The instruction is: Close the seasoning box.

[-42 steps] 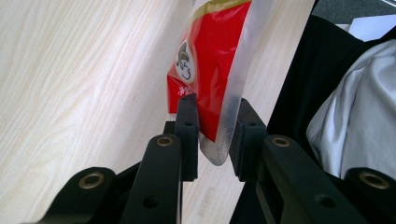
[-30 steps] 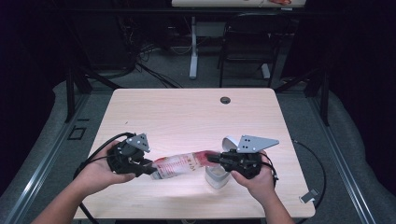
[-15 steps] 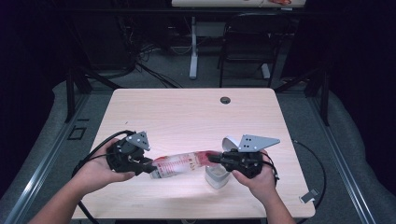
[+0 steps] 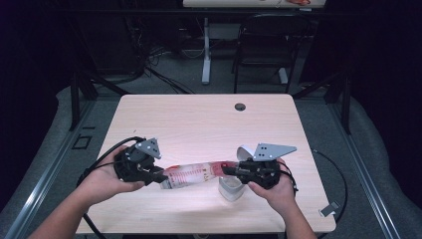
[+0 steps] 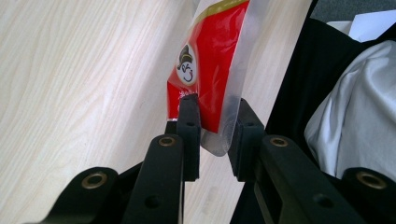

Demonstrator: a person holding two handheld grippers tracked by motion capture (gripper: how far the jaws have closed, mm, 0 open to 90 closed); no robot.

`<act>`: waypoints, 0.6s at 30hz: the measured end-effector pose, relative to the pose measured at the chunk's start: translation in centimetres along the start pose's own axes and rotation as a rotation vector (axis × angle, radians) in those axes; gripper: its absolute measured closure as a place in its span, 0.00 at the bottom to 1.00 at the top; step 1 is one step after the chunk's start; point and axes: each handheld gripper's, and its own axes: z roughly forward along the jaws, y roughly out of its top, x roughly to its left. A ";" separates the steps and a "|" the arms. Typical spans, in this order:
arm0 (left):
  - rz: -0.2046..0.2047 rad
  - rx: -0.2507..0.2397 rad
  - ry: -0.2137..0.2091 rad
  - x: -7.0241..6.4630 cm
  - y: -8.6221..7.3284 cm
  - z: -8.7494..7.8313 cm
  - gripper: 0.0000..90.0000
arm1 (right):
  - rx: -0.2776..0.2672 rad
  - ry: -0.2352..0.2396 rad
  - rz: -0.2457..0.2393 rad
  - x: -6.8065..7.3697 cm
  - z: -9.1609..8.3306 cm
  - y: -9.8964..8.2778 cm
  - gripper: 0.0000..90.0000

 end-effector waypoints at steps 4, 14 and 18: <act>0.000 -0.005 0.000 0.1 0.1 -0.1 0.86 | 0.009 0.000 0.005 -0.2 0.1 -0.2 0.90; -0.002 -0.026 0.005 0.4 0.5 -0.5 0.86 | 0.008 0.009 0.018 -0.4 -0.1 -0.3 0.94; 0.000 -0.025 0.003 0.5 0.6 -0.5 0.86 | 0.004 0.009 0.022 -0.5 -0.1 -0.4 0.95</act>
